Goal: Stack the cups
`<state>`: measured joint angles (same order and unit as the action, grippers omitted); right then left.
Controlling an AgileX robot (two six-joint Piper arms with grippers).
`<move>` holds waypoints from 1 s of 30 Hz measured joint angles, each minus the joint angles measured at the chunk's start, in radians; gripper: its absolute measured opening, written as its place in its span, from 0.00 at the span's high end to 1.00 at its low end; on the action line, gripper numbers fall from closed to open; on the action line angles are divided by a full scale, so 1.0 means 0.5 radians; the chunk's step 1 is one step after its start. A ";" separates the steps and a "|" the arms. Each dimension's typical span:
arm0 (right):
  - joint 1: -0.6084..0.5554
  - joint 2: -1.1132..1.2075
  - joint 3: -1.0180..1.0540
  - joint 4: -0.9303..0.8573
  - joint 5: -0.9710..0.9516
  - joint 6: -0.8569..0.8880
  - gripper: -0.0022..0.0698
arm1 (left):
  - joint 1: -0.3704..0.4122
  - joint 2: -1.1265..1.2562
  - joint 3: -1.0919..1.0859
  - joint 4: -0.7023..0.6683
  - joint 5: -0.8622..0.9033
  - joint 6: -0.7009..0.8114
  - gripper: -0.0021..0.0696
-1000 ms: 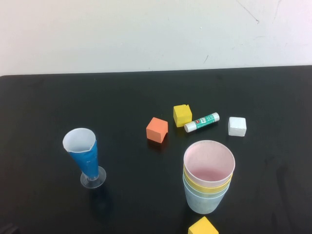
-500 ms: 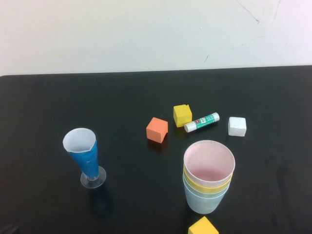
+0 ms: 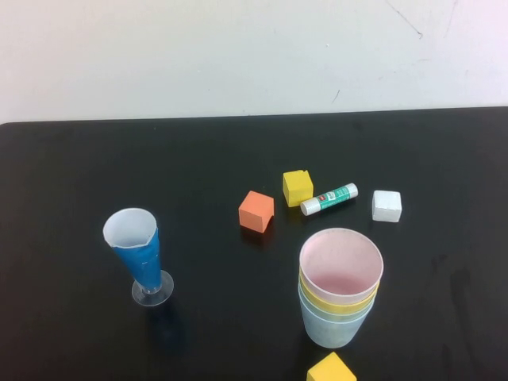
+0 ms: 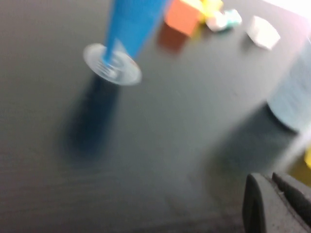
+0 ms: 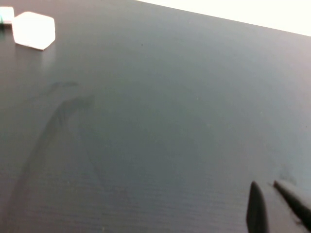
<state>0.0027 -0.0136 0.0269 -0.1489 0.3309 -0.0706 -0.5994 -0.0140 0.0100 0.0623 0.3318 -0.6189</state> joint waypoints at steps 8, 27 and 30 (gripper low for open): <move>0.000 0.000 0.000 0.000 0.000 0.000 0.96 | 0.609 0.000 0.008 -0.057 -0.024 0.306 0.97; 0.000 0.000 0.000 -0.001 0.000 0.000 0.97 | 1.147 0.000 0.008 -0.253 -0.019 1.562 0.97; 0.000 0.000 0.000 -0.001 0.000 0.000 0.97 | 1.147 0.000 0.008 -0.257 -0.019 1.597 0.97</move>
<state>0.0027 -0.0136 0.0269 -0.1494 0.3309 -0.0706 -0.0257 -0.0140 0.0140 -0.0662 0.3224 0.1798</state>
